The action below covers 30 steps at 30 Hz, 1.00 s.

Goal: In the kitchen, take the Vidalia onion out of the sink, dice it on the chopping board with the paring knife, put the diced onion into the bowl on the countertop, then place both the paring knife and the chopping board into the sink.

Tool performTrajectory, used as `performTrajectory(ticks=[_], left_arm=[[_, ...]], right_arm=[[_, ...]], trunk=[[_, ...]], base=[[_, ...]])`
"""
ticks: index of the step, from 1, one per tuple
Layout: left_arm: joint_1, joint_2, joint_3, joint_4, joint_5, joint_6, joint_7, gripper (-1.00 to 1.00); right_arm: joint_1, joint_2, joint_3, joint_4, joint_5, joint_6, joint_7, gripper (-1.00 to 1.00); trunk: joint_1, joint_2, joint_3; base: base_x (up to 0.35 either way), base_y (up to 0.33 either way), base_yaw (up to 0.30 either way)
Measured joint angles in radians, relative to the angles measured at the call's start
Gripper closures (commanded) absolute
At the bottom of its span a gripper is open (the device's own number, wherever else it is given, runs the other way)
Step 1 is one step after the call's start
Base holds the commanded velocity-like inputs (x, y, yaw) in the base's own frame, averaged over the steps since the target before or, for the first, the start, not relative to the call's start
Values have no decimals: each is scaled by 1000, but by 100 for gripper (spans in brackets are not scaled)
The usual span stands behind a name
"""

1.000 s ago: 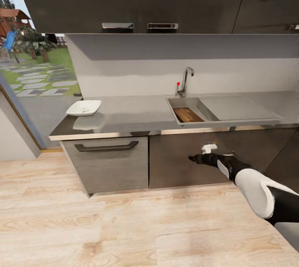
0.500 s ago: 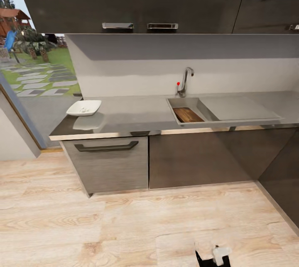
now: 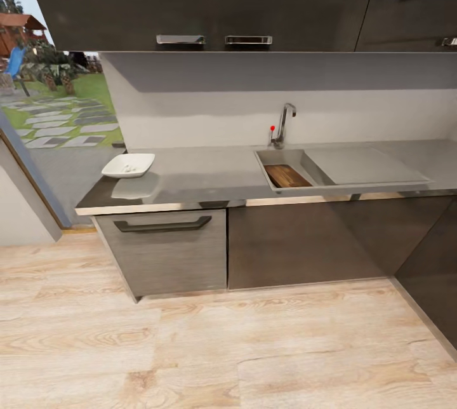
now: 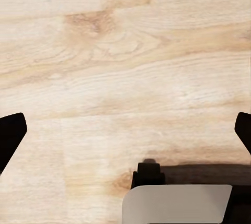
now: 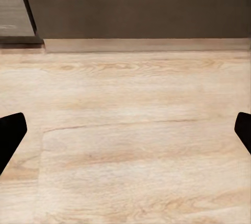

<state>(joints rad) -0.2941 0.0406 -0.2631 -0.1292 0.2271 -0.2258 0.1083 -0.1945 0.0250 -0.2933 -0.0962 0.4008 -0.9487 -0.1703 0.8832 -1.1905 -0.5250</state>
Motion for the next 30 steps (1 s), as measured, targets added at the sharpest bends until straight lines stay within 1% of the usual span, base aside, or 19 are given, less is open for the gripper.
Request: performTrajectory(ticks=[5,14,30], left_arm=[[0,-2,-1,4,0,-26,0,-100],[0,-4,-3,7,1,-32,0,-100],[0,-5,-3,8,1,-32,0,-100]], right_arm=[[0,3,0,-2,-1,-2,-3,-100],[1,3,-2,-2,-2,-7,-7,-100],[2,2,-5,-2,-2,-8,-8,-100]], trunk=[[0,0,0],[0,0,0],[0,0,24]], base=[[0,0,0],[0,0,0],[0,0,0]])
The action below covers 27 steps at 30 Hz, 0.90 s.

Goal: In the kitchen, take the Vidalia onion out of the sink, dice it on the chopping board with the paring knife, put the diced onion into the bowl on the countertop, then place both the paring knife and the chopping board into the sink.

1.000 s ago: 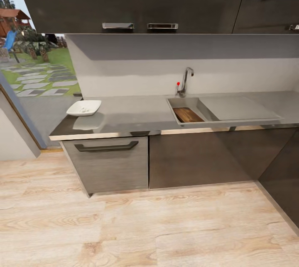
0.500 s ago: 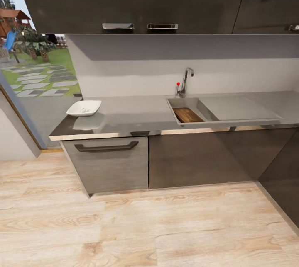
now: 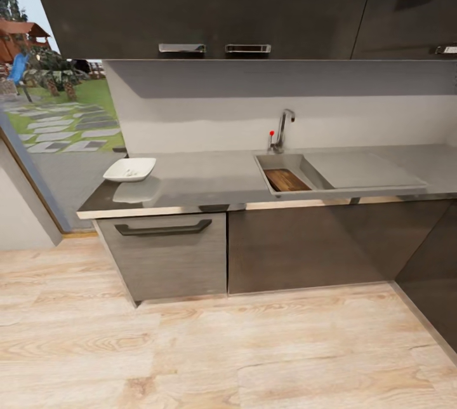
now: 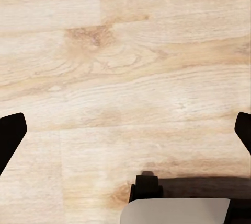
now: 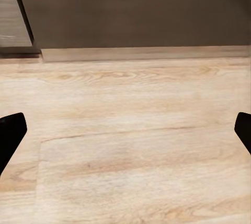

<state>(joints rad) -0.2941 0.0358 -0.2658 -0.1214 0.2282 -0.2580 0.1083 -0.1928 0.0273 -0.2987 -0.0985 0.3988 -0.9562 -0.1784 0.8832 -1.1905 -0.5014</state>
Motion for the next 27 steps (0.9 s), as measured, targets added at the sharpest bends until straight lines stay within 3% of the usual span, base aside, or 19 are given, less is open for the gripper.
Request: performTrajectory(ticks=[27], left_arm=[[0,-6,0,13,0,0,0,-100]], right_arm=[[0,0,-1,0,0,0,-1,-100]], trunk=[[0,0,43]], base=[[0,0,0]])
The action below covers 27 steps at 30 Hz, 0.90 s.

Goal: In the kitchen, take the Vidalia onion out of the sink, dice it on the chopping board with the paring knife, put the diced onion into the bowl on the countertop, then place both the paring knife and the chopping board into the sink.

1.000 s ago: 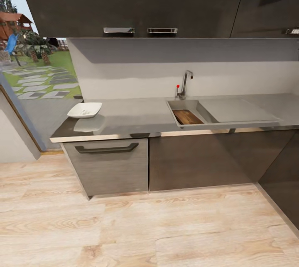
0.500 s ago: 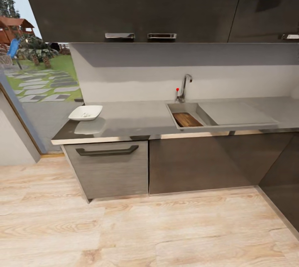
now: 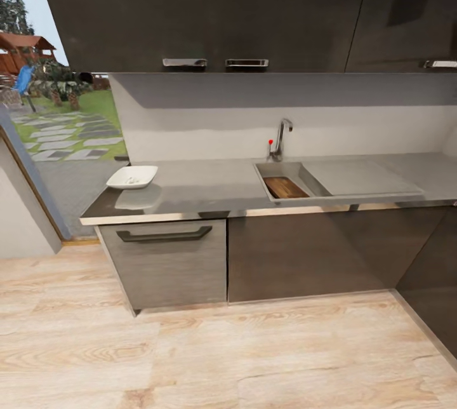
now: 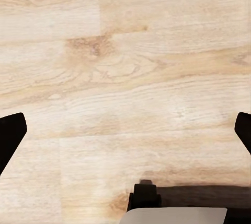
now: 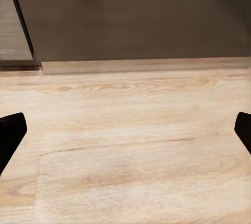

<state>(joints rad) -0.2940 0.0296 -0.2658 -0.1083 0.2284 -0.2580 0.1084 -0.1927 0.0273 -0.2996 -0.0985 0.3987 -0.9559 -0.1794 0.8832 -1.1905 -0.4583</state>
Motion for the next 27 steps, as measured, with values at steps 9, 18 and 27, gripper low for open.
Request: performTrajectory(ticks=[9,18,27], left_arm=[[0,-1,0,0,0,0,0,-100],[0,-1,0,0,0,0,0,-100],[0,-1,0,-1,0,0,0,-100]], right_arm=[[0,0,0,0,0,0,0,-100],[0,0,-1,0,0,0,0,-100],[0,0,-2,0,-1,0,-1,-100]], trunk=[[0,0,14],[0,0,28],[0,0,32]], base=[[0,0,0],[0,0,0],[0,0,58]])
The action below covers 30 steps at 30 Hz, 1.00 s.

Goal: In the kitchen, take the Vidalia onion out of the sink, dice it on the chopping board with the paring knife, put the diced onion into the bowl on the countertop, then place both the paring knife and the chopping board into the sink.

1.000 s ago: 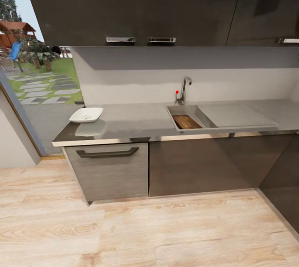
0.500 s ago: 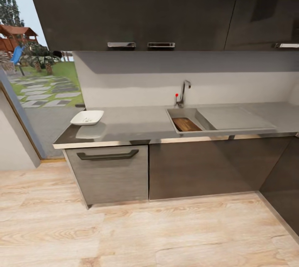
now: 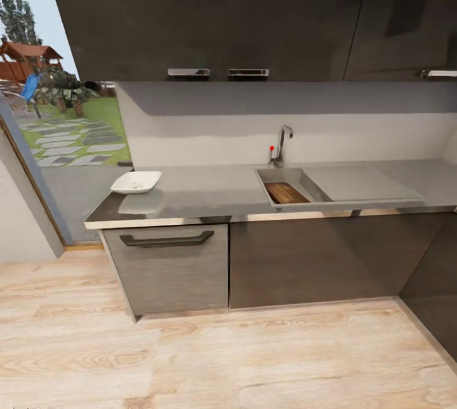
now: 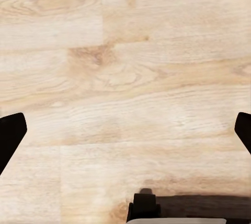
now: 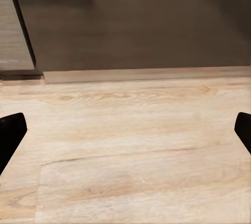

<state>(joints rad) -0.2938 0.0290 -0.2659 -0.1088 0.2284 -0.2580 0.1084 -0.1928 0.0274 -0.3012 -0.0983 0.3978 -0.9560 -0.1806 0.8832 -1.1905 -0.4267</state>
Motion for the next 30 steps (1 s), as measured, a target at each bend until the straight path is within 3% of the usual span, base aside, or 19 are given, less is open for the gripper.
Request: performTrajectory(ticks=[14,19,23,24,25,26,28,30], left_arm=[[0,0,0,0,0,0,0,-100],[0,0,0,3,0,1,0,-100],[0,-20,0,108,2,4,0,-100],[1,-25,0,145,2,12,3,-100],[3,-19,2,174,3,25,6,-100],[9,-10,2,181,3,55,6,-100],[35,-5,2,184,3,135,2,-100],[55,-10,1,185,2,181,-1,-100]], right_arm=[[0,0,0,0,-1,0,0,-100],[0,-2,-1,0,-1,4,0,-100],[0,-11,-5,12,-8,13,-6,-100],[0,-20,-7,29,-12,37,-8,-100],[1,-58,-15,64,-20,183,-5,-100],[1,-76,-10,71,-18,307,-1,-100],[1,-87,-16,74,-44,496,0,-100],[0,-91,-35,74,-95,589,-2,-100]], trunk=[[0,0,10],[0,0,11],[0,0,11],[0,0,11],[0,0,11],[0,0,11],[0,0,11],[0,0,11]], base=[[0,0,247],[0,0,68],[0,0,7],[0,0,0],[0,0,0],[0,0,0],[0,0,0],[0,0,0]])
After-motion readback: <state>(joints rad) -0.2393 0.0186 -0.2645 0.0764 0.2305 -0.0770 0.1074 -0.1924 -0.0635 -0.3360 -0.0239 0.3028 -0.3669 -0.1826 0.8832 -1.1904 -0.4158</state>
